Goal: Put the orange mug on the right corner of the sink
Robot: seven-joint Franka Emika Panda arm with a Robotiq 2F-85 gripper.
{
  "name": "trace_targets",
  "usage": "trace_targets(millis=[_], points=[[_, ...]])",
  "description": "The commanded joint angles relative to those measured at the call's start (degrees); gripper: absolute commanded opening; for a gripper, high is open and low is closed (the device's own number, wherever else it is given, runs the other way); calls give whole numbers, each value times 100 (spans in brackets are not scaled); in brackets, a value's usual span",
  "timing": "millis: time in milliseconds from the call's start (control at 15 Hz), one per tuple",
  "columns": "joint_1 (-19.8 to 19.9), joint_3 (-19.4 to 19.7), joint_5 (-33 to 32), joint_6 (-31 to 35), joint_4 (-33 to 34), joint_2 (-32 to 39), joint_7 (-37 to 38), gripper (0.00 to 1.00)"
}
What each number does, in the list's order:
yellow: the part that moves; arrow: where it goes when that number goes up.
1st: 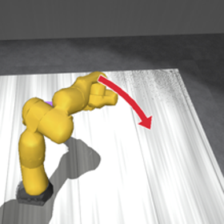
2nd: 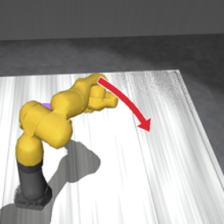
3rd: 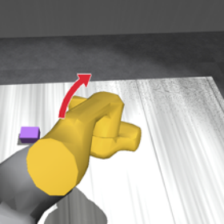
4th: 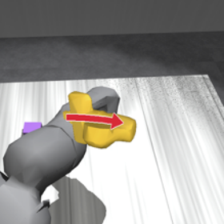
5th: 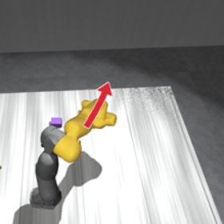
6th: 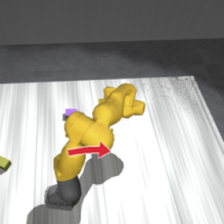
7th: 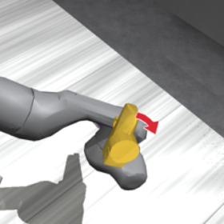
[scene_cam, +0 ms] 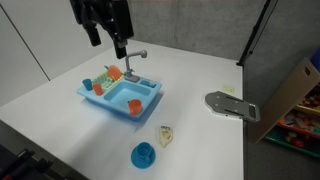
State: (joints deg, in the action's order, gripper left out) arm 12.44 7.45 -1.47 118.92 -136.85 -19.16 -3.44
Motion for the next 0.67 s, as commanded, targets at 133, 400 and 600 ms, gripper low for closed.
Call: trace_targets(millis=[133,400,600], points=[[-102,-140,-459,-785,27,-668,285,100],[-246,-221,-517,-1202,25,-1047,180,100],[-450,-180,-343,-1531,40,-1335,-65,100]])
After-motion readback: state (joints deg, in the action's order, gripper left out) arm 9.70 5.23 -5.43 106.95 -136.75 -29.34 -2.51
